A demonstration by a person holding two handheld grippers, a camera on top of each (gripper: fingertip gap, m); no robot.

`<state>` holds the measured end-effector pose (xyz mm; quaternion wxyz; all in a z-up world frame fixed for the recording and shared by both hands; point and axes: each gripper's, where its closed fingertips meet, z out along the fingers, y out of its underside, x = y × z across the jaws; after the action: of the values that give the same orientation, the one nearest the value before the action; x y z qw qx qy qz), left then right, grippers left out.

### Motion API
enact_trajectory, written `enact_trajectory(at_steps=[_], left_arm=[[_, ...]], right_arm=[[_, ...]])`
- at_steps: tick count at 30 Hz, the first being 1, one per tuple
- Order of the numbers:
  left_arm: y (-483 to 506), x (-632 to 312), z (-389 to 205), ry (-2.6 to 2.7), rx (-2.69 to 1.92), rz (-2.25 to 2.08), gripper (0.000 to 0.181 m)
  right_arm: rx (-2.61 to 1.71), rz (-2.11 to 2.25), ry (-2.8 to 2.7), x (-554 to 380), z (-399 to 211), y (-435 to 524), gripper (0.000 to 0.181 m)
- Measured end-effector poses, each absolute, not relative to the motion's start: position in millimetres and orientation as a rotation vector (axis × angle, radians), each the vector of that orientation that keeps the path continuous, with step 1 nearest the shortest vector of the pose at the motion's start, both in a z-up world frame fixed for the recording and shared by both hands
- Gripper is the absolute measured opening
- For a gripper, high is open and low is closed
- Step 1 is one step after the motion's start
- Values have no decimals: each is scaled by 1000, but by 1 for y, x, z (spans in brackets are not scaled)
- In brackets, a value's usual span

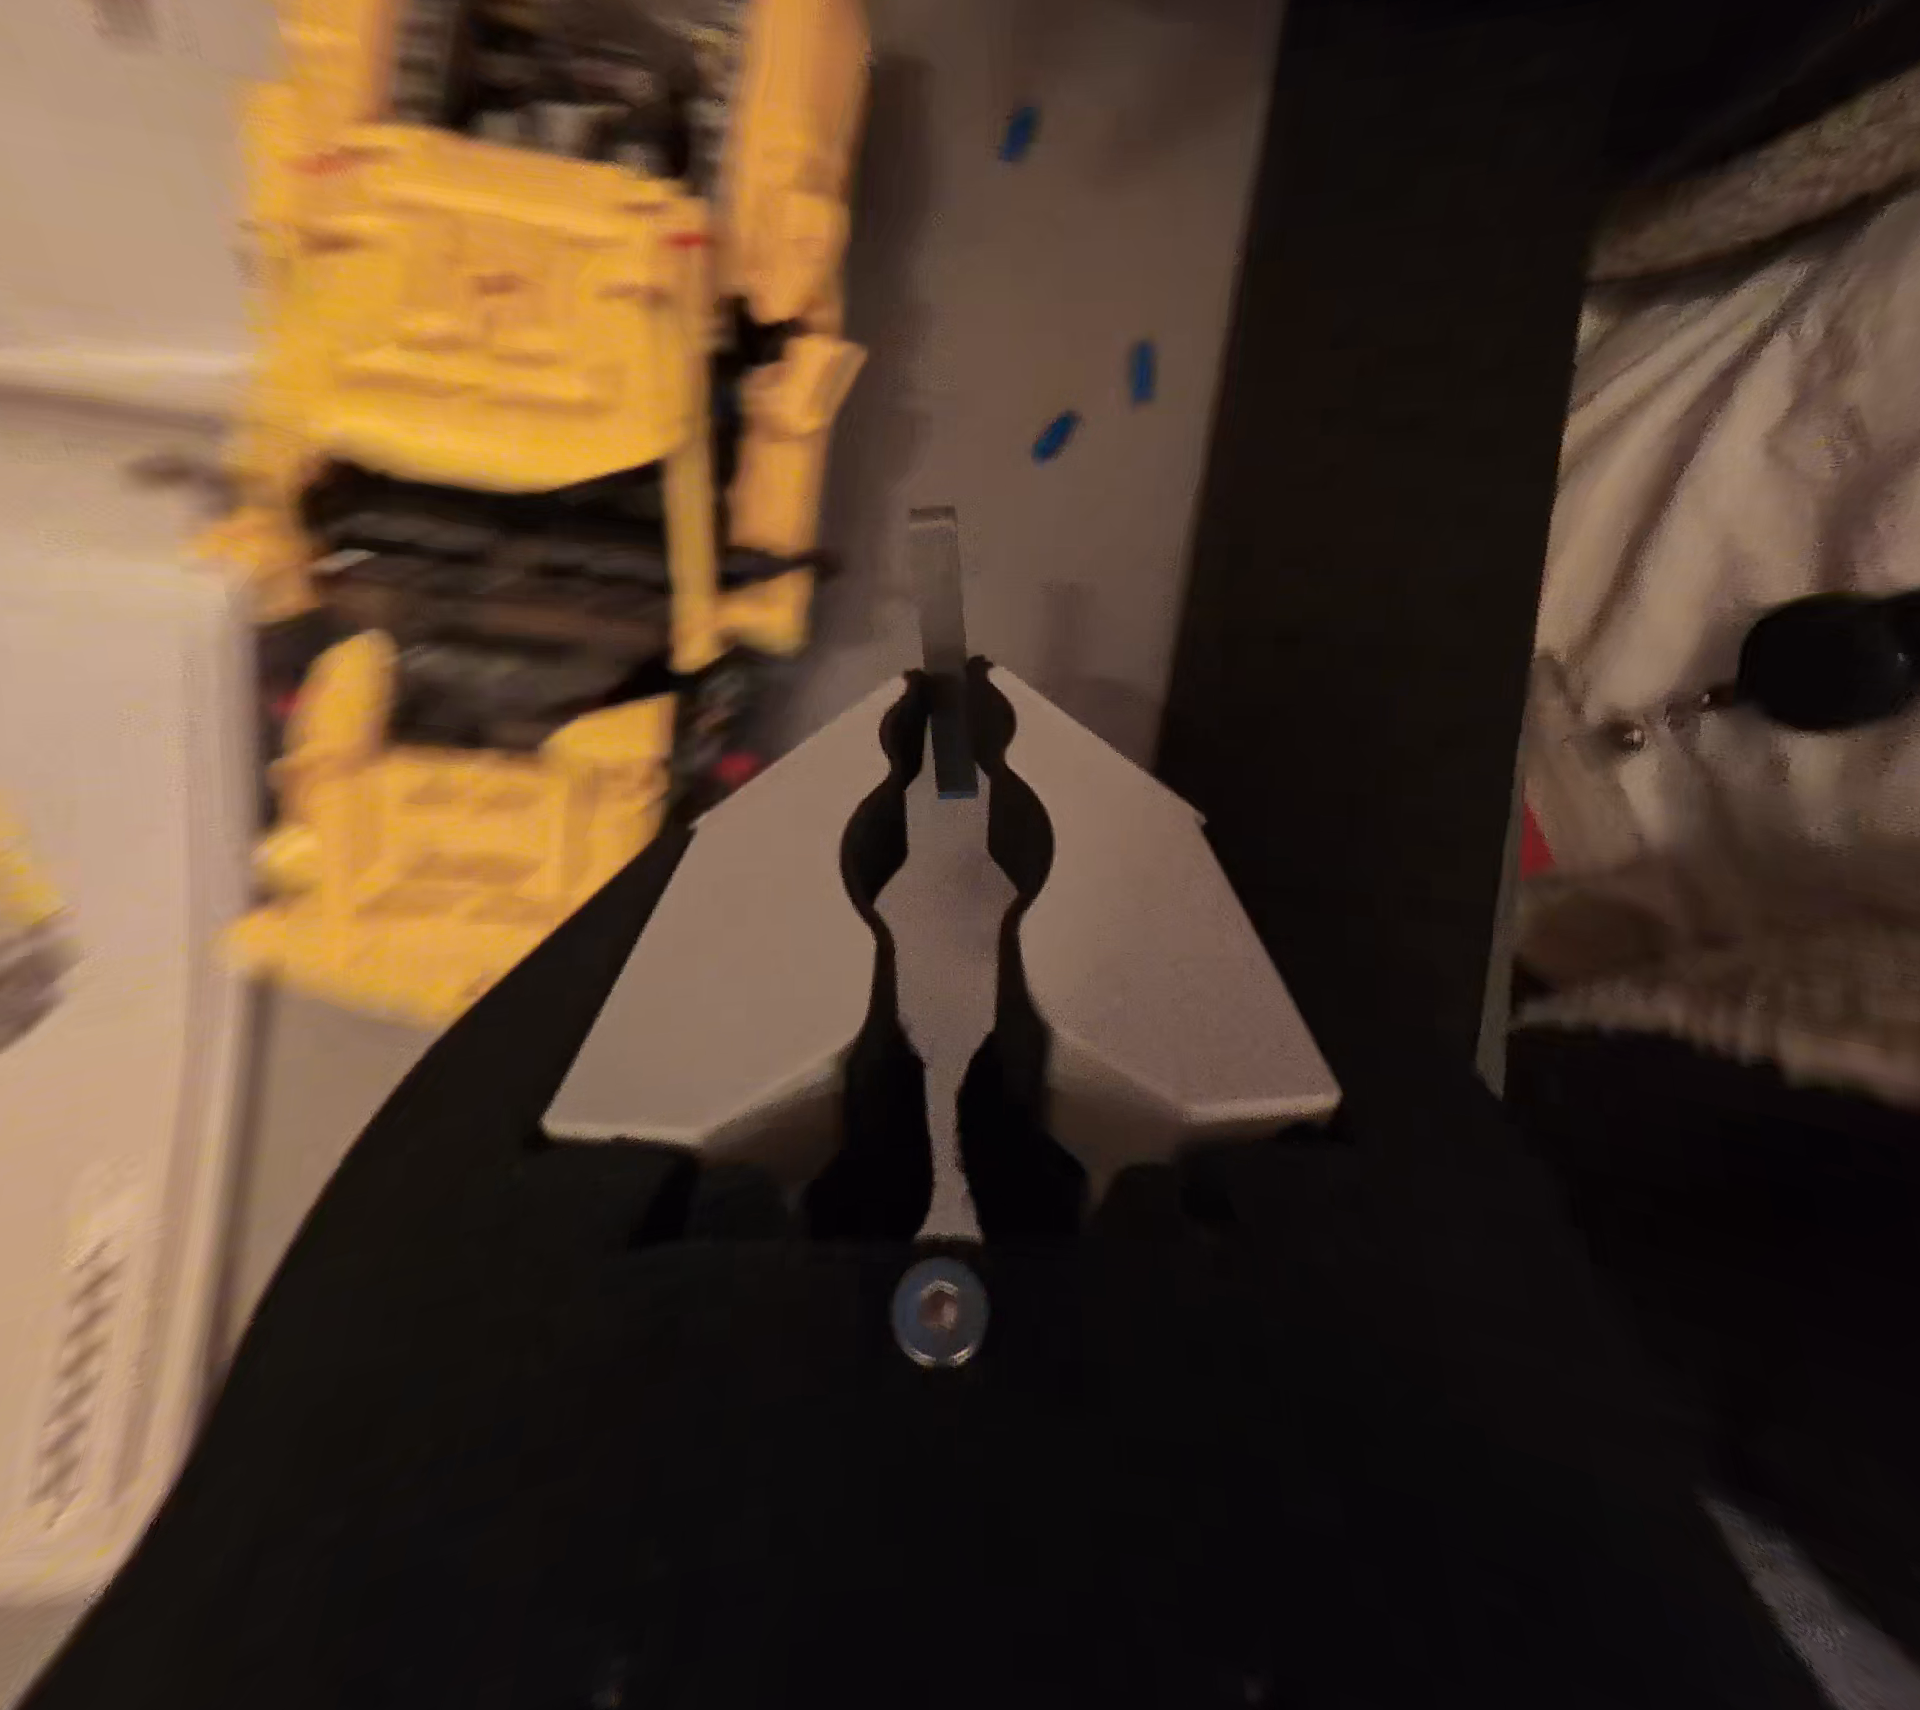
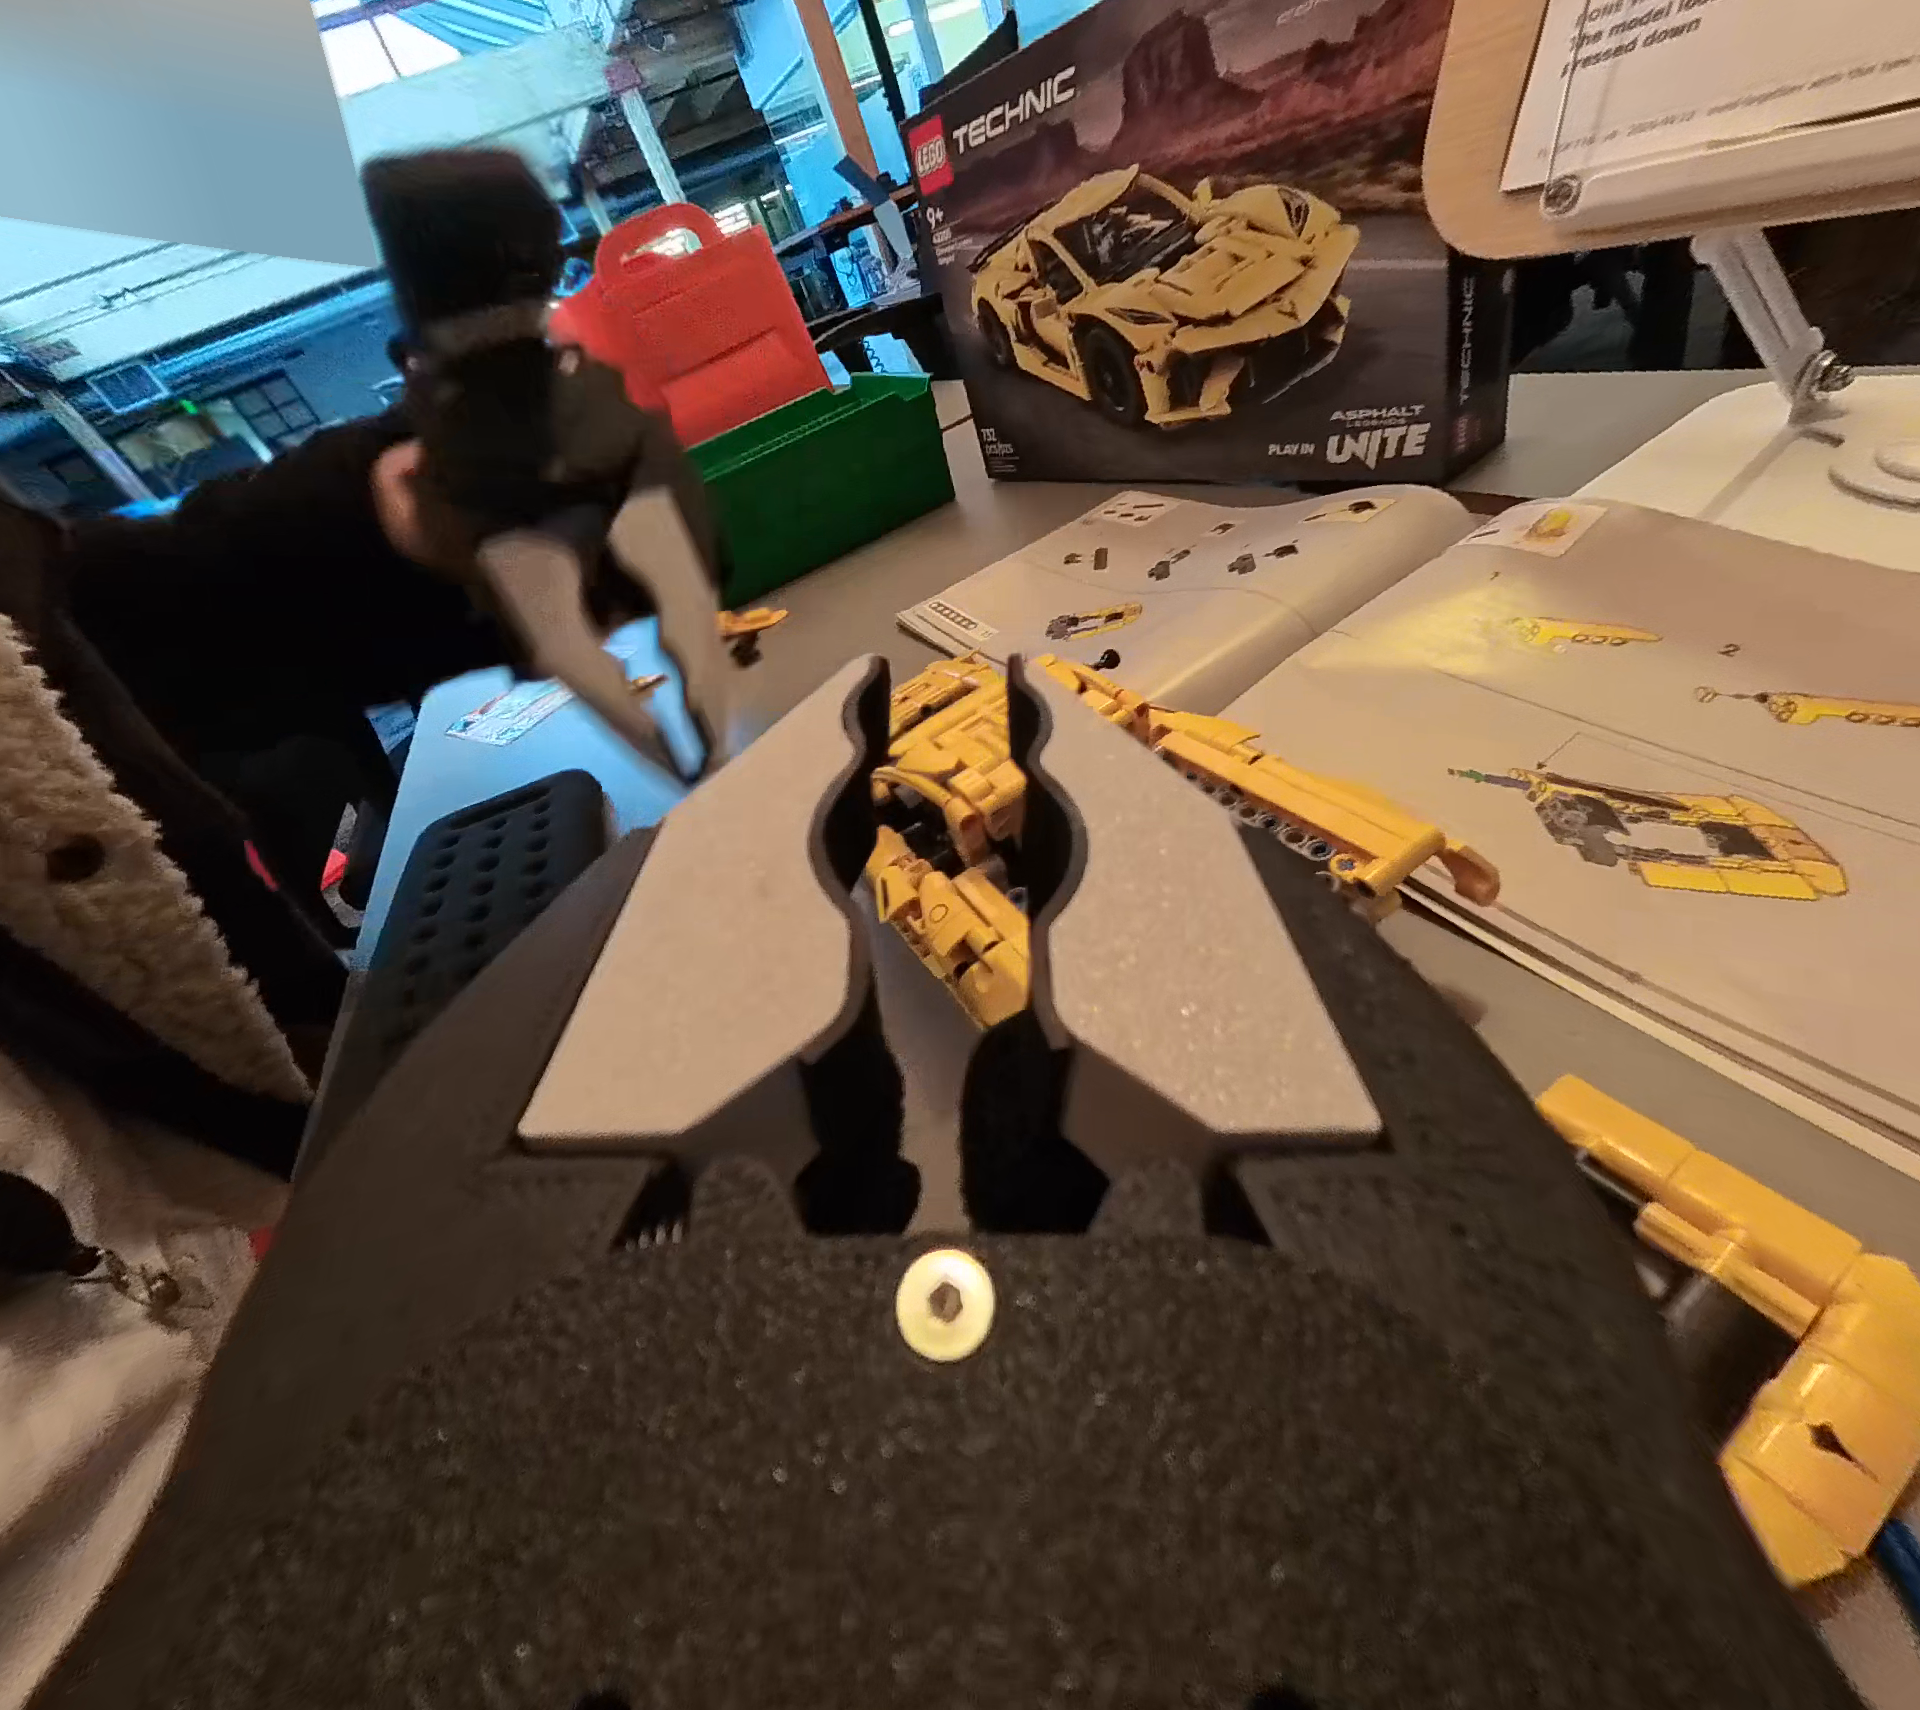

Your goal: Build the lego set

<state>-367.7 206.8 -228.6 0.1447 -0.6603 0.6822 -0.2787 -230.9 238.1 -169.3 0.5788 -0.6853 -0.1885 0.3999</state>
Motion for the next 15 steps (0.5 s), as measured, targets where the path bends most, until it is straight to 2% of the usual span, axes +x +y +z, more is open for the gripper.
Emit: enact_trajectory(at_steps=[5,15], left_arm=[[160,-332,-293,2117,-1863,-622,7],[176,-343,-303,1974,-2080,-605,7]], right_arm=[[-1604,892,-417,-225,-171,240,22],[-1629,881,-440,-229,-178,242,22]])
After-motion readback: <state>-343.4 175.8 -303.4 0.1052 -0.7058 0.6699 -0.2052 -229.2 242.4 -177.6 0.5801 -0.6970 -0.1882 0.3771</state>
